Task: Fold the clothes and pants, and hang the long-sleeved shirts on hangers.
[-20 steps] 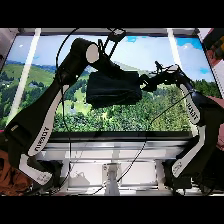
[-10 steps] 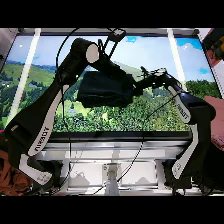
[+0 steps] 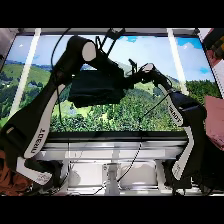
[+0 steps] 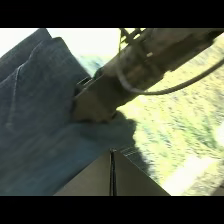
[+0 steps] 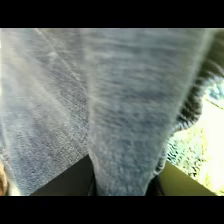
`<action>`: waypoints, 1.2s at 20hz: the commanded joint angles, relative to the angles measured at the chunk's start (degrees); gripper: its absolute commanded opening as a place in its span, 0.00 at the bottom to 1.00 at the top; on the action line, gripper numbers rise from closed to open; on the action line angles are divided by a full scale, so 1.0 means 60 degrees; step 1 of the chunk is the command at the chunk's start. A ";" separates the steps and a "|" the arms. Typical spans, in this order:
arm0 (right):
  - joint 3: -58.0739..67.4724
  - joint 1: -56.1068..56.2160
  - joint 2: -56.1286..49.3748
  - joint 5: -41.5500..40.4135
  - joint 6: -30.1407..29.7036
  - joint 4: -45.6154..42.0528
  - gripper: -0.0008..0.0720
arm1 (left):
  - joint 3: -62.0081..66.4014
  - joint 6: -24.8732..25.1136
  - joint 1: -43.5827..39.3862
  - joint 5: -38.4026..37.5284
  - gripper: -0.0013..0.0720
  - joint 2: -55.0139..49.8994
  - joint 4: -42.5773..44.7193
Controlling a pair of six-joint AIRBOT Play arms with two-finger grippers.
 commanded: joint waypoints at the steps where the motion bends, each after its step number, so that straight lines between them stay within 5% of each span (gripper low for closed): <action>1: 0.0820 -0.0608 0.0674 0.0153 0.0787 -0.1359 0.09 | 0.0004 0.0146 0.0160 -0.0025 0.04 0.0878 0.1275; 6: 0.1071 -0.2415 0.1927 0.0342 0.1439 -0.1690 0.09 | 0.0004 0.0149 0.0685 -0.0557 0.04 0.2452 0.1705; 12: 0.1071 -0.5125 0.3340 0.0951 0.2601 -0.4033 0.09 | 0.0004 0.0149 0.1763 -0.1989 0.04 0.3745 0.2386; 18: 0.1071 -0.8167 0.4681 0.1588 0.2787 -0.5486 0.09 | 0.0004 0.0146 0.3439 -0.2040 0.04 0.4255 0.3053; 21: 0.1071 -0.9278 0.5089 0.2871 0.3155 -0.6309 0.09 | 0.0000 0.0146 0.3796 -0.2065 0.04 0.4237 0.3056; 24: 0.1067 -0.9785 0.5249 0.4481 0.3880 -0.8717 0.08 | 0.0000 0.0149 0.3785 -0.2065 0.04 0.4237 0.2874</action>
